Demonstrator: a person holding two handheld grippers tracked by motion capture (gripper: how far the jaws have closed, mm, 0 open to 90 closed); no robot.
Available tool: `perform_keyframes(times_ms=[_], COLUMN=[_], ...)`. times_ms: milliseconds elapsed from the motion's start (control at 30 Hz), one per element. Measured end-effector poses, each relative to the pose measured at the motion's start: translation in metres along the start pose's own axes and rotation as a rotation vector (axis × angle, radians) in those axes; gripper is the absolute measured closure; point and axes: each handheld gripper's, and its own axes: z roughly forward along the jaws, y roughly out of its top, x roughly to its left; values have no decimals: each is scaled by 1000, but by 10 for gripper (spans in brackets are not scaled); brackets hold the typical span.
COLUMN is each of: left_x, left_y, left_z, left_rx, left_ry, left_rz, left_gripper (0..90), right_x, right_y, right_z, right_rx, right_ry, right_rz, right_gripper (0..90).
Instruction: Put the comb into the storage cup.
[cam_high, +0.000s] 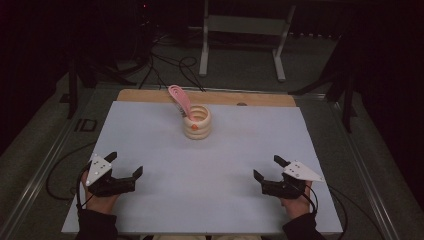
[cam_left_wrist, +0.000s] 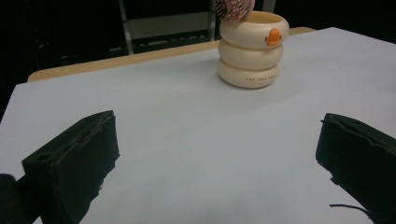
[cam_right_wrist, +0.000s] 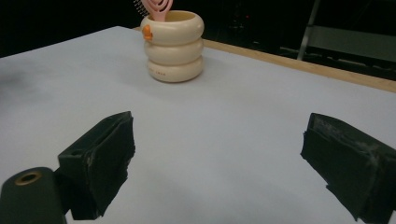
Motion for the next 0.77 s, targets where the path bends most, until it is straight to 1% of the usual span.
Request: perform_keyframes(times_ms=[133, 300, 333, 533, 767], left_x=[-1, -2, -1, 2, 2], left_y=[0, -1, -1, -2, -2], left_z=[1, 2, 2, 1, 1], left_rx=[-2, -3, -7, -13, -14], left_ry=[-3, -4, -4, -5, 0], left_rz=[-1, -2, -12, -32, -30], left_gripper=[1, 1, 1, 1, 1], right_x=[-2, -4, -5, -5, -4], right_y=[-1, -2, -3, -4, -5], right_z=[0, 0, 0, 2, 4], right_rx=[-2, -5, -2, 9, 16], right_ry=[-6, -14, -18, -20, -27], right_rz=[-4, 2, 0, -4, -15], right_gripper=[90, 90, 90, 89, 89])
